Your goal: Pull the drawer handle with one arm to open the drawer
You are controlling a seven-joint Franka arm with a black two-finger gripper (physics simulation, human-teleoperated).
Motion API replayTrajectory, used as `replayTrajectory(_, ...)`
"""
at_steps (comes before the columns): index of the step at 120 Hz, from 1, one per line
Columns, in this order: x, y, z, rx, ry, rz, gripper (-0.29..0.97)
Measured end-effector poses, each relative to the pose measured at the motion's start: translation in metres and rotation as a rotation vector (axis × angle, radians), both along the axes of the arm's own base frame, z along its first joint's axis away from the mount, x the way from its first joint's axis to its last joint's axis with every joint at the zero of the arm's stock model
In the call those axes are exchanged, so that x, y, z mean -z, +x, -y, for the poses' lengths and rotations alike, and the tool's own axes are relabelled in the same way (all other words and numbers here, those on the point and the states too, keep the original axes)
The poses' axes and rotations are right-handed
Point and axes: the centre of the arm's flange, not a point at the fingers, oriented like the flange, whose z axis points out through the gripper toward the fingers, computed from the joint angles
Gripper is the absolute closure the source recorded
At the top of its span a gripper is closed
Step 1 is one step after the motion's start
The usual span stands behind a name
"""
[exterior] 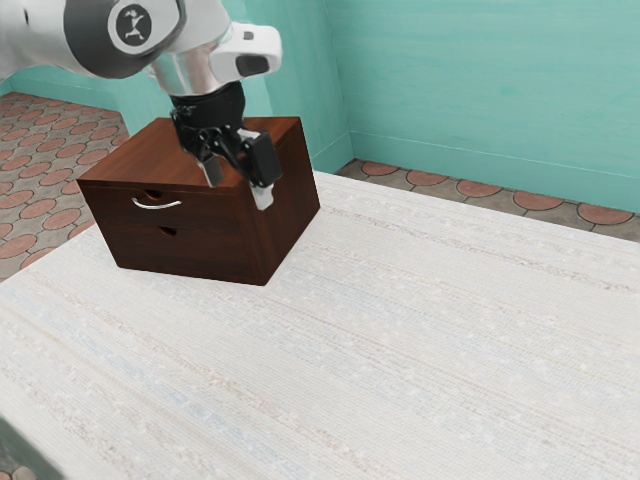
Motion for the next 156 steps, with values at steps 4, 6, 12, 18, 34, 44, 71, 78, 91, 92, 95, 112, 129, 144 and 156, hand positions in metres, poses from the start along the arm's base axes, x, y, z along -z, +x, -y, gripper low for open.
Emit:
replayTrajectory(4,0.006,0.0,-0.003,-0.01,-0.017,-0.015,0.02)
replayTrajectory(6,0.008,-0.001,-0.006,-0.019,-0.023,-0.02,0.02)
replayTrajectory(12,0.012,-0.003,-0.019,-0.05,-0.04,-0.029,0.02)
replayTrajectory(18,0.017,-0.005,-0.034,-0.085,-0.051,-0.042,0.02)
replayTrajectory(34,0.011,-0.022,-0.062,-0.15,-0.072,-0.047,0.02)
replayTrajectory(44,0.011,-0.029,-0.063,-0.162,-0.107,-0.068,0.02)
replayTrajectory(71,-0.014,-0.051,-0.055,-0.467,-0.16,-0.066,0.02)
replayTrajectory(78,-0.013,-0.053,-0.054,-0.601,-0.167,-0.074,0.03)
replayTrajectory(91,-0.003,-0.05,-0.054,-0.828,-0.161,-0.102,0.03)
replayTrajectory(92,-0.002,-0.05,-0.054,-0.844,-0.16,-0.104,0.03)
replayTrajectory(95,-0.001,-0.05,-0.054,-0.891,-0.158,-0.106,0.03)
replayTrajectory(112,0.003,-0.049,-0.054,-1.12,-0.16,-0.093,0.03)
replayTrajectory(129,0.009,-0.048,-0.058,-1.309,-0.157,-0.049,0.04)
replayTrajectory(144,0.018,-0.045,-0.085,-1.485,-0.171,-0.003,0.04)
replayTrajectory(156,0.015,-0.051,-0.131,-1.654,-0.195,0.049,0.04)
